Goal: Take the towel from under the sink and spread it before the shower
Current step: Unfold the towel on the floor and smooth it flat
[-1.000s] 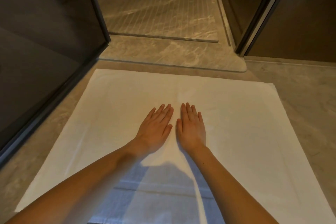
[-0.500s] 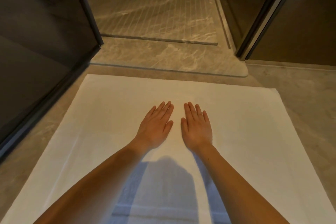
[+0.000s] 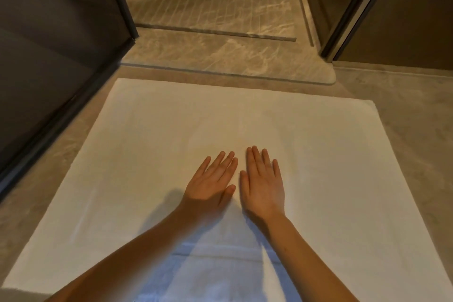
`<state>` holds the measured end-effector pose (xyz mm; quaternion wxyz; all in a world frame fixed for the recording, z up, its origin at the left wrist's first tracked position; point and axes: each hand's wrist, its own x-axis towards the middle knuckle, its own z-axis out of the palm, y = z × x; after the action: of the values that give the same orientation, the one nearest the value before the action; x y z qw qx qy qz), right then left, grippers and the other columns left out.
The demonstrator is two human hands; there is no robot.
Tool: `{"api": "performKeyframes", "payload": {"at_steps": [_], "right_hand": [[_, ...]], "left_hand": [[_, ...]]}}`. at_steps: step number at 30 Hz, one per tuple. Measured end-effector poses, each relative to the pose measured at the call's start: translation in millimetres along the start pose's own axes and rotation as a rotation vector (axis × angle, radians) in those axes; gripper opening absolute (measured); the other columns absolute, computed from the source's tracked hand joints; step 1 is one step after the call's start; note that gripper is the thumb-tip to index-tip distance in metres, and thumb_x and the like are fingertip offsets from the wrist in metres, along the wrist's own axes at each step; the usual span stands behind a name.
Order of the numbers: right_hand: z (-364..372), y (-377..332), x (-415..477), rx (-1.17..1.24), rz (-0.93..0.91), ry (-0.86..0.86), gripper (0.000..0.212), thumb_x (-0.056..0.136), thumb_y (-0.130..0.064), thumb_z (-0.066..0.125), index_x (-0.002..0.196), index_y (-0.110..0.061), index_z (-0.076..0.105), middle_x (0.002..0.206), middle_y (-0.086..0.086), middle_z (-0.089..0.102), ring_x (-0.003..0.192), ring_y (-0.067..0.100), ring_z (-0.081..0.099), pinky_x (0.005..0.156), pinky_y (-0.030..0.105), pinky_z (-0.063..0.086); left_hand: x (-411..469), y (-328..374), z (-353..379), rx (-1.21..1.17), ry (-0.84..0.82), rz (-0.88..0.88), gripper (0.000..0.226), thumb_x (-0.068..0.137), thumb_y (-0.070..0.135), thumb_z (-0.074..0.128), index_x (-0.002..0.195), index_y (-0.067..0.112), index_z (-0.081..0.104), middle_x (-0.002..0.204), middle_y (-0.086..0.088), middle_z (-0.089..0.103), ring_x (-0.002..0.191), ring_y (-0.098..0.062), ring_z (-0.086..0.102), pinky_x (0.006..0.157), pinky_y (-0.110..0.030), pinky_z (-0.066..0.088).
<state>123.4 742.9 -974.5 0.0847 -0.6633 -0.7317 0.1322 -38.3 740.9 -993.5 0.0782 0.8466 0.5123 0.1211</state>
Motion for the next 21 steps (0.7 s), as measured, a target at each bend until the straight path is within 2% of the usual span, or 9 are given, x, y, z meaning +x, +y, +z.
{"api": "performKeyframes", "payload": {"at_steps": [3,9,16,21], "right_hand": [[6.2,4.6,-6.2,-0.022,0.013,-0.013,0.058,0.103,-0.036,0.016,0.156,-0.020,0.000,0.163,-0.004,-0.004,0.149,0.014,-0.011,0.121,0.035,-0.008],[5.1,3.0,-7.9,-0.024,0.026,-0.008,0.058,0.103,-0.037,0.016,0.156,-0.022,-0.002,0.163,-0.006,-0.004,0.149,0.012,-0.011,0.121,0.034,-0.008],[3.1,-8.5,-38.6,0.050,-0.009,0.027,0.056,0.103,-0.033,0.018,0.156,-0.018,0.007,0.160,-0.006,-0.003,0.147,0.010,-0.012,0.119,0.032,-0.011],[13.9,-6.4,-55.9,0.022,-0.034,0.027,0.056,0.104,-0.033,0.022,0.156,-0.016,0.009,0.161,-0.004,0.001,0.150,0.016,-0.004,0.122,0.035,-0.005]], "left_hand": [[-8.9,-2.3,2.7,-0.073,0.060,0.016,0.053,0.103,0.031,0.031,0.153,0.013,0.025,0.161,-0.003,0.021,0.149,-0.016,0.012,0.121,-0.040,0.013],[-7.2,0.5,-0.7,-0.095,0.114,0.040,0.052,0.102,0.027,0.039,0.150,0.008,0.032,0.158,-0.007,0.028,0.148,-0.019,0.020,0.118,-0.046,0.024],[-32.2,15.3,-9.4,-0.040,0.043,0.027,0.053,0.100,0.029,0.033,0.147,0.005,0.036,0.157,-0.011,0.031,0.147,-0.023,0.024,0.119,-0.043,0.021],[-46.4,14.3,-6.8,0.039,-0.081,-0.020,0.058,0.101,0.037,0.025,0.154,0.012,0.021,0.162,-0.005,0.017,0.150,-0.018,0.010,0.120,-0.040,0.014]]}}
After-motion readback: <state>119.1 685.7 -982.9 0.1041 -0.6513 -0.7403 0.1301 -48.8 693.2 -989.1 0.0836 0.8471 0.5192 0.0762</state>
